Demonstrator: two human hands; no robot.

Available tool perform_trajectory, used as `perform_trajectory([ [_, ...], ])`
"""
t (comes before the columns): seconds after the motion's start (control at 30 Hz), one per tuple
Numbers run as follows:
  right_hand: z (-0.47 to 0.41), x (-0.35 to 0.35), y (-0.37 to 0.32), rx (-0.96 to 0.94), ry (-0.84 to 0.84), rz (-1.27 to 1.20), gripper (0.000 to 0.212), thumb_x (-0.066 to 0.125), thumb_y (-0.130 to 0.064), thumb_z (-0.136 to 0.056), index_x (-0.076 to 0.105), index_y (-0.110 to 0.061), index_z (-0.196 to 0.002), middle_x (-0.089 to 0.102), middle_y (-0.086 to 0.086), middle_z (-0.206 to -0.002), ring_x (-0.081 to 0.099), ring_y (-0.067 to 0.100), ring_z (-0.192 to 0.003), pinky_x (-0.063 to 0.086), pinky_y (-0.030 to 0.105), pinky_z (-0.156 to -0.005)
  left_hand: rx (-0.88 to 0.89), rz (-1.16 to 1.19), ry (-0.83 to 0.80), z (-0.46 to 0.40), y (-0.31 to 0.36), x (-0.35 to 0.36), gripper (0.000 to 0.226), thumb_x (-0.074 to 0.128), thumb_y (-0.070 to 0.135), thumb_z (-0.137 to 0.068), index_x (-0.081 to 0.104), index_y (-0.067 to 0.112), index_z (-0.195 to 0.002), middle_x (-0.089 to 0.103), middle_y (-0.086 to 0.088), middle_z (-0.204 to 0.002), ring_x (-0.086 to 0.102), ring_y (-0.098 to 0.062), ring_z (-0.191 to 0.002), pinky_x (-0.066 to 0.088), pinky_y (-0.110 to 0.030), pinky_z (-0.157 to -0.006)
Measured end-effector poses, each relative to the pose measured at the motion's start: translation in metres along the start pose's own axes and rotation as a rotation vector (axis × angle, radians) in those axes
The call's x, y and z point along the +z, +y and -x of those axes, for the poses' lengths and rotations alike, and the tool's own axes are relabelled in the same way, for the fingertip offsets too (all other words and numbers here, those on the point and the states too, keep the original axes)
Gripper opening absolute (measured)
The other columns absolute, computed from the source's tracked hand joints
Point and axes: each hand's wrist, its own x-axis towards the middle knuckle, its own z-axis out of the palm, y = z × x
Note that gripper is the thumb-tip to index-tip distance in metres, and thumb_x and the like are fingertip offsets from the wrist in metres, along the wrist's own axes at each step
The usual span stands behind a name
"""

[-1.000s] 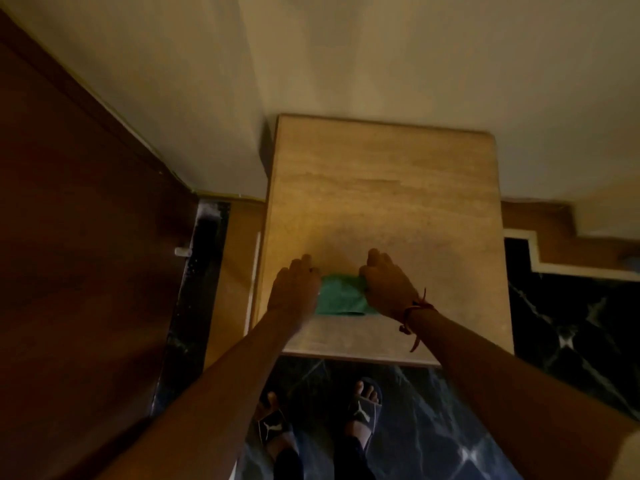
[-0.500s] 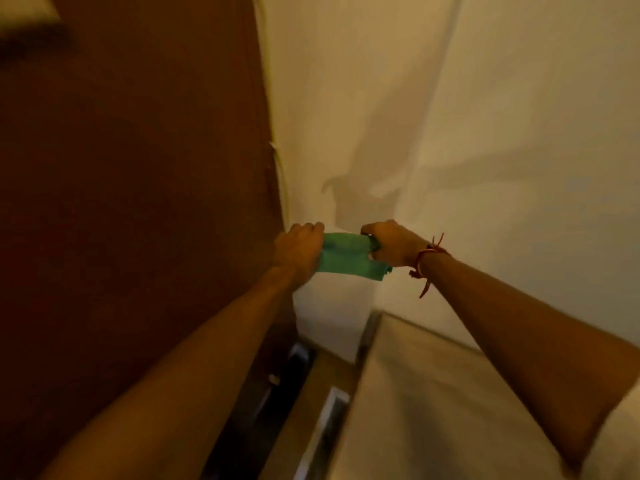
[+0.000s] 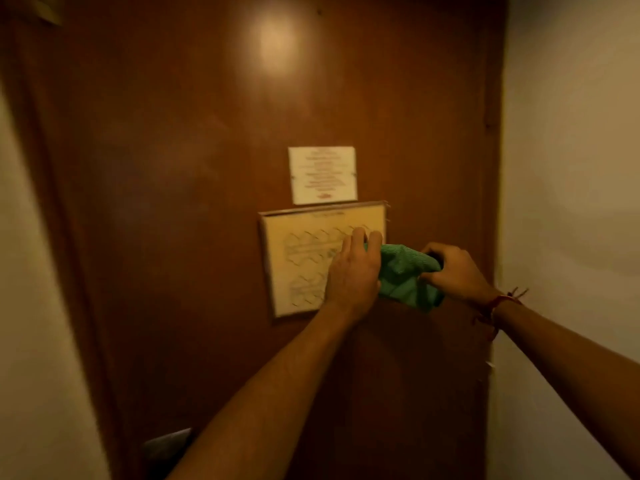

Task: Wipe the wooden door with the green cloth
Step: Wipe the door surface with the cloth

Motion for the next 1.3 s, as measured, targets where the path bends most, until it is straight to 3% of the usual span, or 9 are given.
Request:
perform_trajectory([
  [0.17, -0.036, 0.031, -0.095, -0.198, 0.045, -0.137, 0.027, 0.076, -0.004, -0.069, 0.066, -0.014, -0.091, 0.073, 0.002, -0.090, 0.071, 0.019, -0.083, 0.063, 0.045, -0.073, -0.145, -0.168, 0.079, 0.016, -0.065, -0.077, 0.046, 0.059, 0.002, -0.085, 0.049, 0.014, -0.128, 0.048, -0.010, -0.128, 0.054, -0.027, -0.112, 0.056, -0.038, -0.080],
  [0.43, -0.057, 0.091, -0.212, -0.552, 0.089, -0.041, 0.038, 0.073, -0.023, -0.082, 0.055, -0.018, -0.115, 0.056, -0.002, -0.118, 0.057, 0.014, -0.099, 0.048, 0.016, -0.071, -0.345, -0.363, 0.187, 0.037, -0.159, -0.163, 0.038, 0.061, 0.021, -0.095, 0.046, 0.018, -0.130, 0.044, -0.005, -0.128, 0.062, -0.020, -0.105, 0.058, -0.031, -0.079],
  [0.67, -0.064, 0.114, -0.241, -0.514, 0.299, 0.230, 0.079, 0.076, -0.049, -0.073, 0.045, -0.022, -0.140, 0.043, 0.005, -0.145, 0.040, 0.027, -0.134, 0.039, 0.042, -0.111, -0.525, -0.510, 0.248, 0.037, -0.190, -0.173, 0.048, 0.062, 0.040, -0.094, 0.045, 0.020, -0.134, 0.042, -0.008, -0.133, 0.057, -0.024, -0.115, 0.053, -0.039, -0.094],
  [0.8, -0.066, 0.121, -0.235, -0.446, 0.380, 0.209, 0.094, 0.076, -0.055, -0.067, 0.036, -0.021, -0.146, 0.032, 0.010, -0.158, 0.029, 0.034, -0.146, 0.029, 0.054, -0.121, -0.379, -0.711, 0.225, 0.040, -0.187, -0.153, 0.098, 0.091, 0.040, -0.057, 0.043, 0.016, -0.139, 0.042, -0.018, -0.139, 0.043, -0.037, -0.125, 0.037, -0.055, -0.101],
  [0.87, -0.066, 0.123, -0.234, -0.474, 0.379, 0.211, 0.094, 0.071, -0.054, -0.068, 0.038, -0.018, -0.148, 0.030, 0.013, -0.161, 0.026, 0.036, -0.148, 0.027, 0.059, -0.121, -0.187, -0.690, 0.204, 0.040, -0.183, -0.136, 0.098, 0.094, 0.031, -0.052, 0.046, 0.015, -0.136, 0.043, -0.018, -0.138, 0.042, -0.036, -0.126, 0.040, -0.058, -0.105],
  [0.93, -0.066, 0.126, -0.234, -0.479, 0.367, 0.205, 0.093, 0.065, -0.054, -0.071, 0.038, -0.016, -0.151, 0.024, 0.014, -0.165, 0.021, 0.037, -0.151, 0.026, 0.062, -0.121, -0.047, -0.602, 0.193, 0.045, -0.179, -0.115, 0.083, 0.090, 0.023, -0.063, 0.054, 0.016, -0.137, 0.049, -0.013, -0.143, 0.046, -0.031, -0.135, 0.046, -0.052, -0.110],
  [1.07, -0.078, 0.120, -0.220, -0.543, 0.357, 0.216, 0.102, 0.055, -0.068, -0.082, 0.015, -0.020, -0.162, -0.001, 0.007, -0.172, 0.000, 0.031, -0.159, 0.010, 0.053, -0.126, -0.108, -0.390, 0.209, 0.054, -0.181, -0.085, 0.064, 0.051, 0.029, -0.097, 0.035, 0.018, -0.158, 0.030, -0.001, -0.167, 0.019, -0.018, -0.157, 0.015, -0.046, -0.127],
  [1.2, -0.098, 0.100, -0.183, -0.510, 0.373, 0.207, 0.079, 0.011, -0.067, -0.097, -0.004, -0.024, -0.162, -0.017, -0.004, -0.170, -0.014, 0.016, -0.159, 0.006, 0.053, -0.129, -0.120, -0.513, 0.180, 0.044, -0.189, -0.076, 0.068, 0.038, 0.045, -0.103, 0.018, 0.021, -0.163, 0.011, 0.003, -0.172, 0.009, -0.016, -0.159, 0.011, -0.047, -0.126],
  [1.3, -0.120, 0.085, -0.167, -0.367, 0.459, 0.257, 0.073, 0.007, -0.058, -0.100, -0.005, -0.020, -0.162, -0.016, 0.002, -0.170, -0.012, 0.020, -0.159, 0.007, 0.053, -0.129, -0.102, -0.567, 0.217, 0.028, -0.193, -0.079, 0.067, 0.035, 0.046, -0.104, 0.016, 0.024, -0.164, 0.008, 0.004, -0.173, 0.007, -0.016, -0.159, 0.007, -0.048, -0.127],
])
